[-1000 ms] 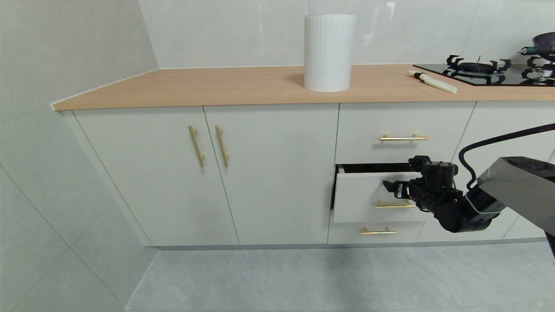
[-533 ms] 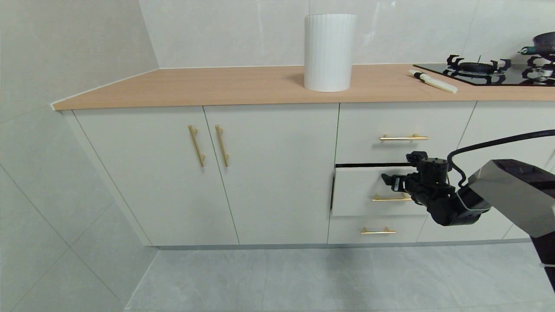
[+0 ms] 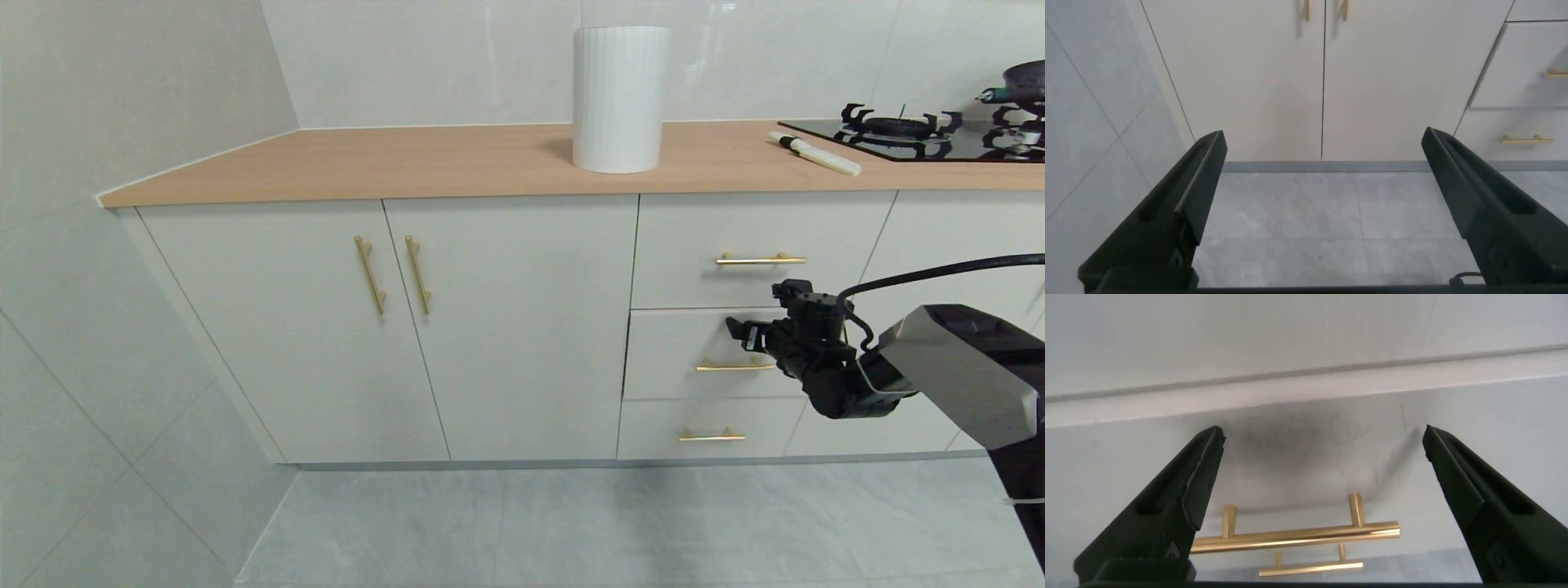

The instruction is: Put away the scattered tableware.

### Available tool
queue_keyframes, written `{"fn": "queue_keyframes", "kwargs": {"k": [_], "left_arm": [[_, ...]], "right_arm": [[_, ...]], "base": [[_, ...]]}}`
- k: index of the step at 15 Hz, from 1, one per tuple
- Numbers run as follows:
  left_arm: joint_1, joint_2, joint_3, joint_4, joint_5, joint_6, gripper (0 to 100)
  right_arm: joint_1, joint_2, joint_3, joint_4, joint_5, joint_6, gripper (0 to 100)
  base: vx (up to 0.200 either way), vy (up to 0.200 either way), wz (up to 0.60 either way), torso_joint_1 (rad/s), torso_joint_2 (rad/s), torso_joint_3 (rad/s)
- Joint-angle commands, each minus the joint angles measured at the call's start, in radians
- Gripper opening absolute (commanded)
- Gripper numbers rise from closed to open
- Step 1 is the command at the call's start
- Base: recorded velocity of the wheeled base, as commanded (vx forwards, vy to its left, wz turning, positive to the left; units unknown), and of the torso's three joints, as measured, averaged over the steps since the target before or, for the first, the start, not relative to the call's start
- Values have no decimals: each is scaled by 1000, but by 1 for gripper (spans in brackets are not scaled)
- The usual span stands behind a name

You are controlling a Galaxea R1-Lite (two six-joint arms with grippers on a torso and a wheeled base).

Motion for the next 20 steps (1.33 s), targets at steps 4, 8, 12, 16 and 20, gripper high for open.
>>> {"fn": "queue_keyframes", "kwargs": {"k": [4, 8, 12, 16, 20], "left_arm": [[-1, 2, 0, -2, 0, 0, 100], [-1, 2, 0, 0, 0, 0, 100], [0, 2, 0, 0, 0, 0, 100], [0, 2, 0, 0, 0, 0, 100], [0, 2, 0, -2, 0, 0, 100]], "right_arm": [[-1, 4, -17, 13, -1, 3, 100], [-9, 53, -93, 14, -44, 16, 100], [-20, 59, -110, 16, -49, 16, 100], [-18, -97, 65, 16, -43, 44, 100], [-12, -358, 353, 3, -41, 67, 100]], "base": [[0, 0, 0, 0, 0, 0], [0, 0, 0, 0, 0, 0], [0, 0, 0, 0, 0, 0], [0, 0, 0, 0, 0, 0], [0, 0, 0, 0, 0, 0]]}}
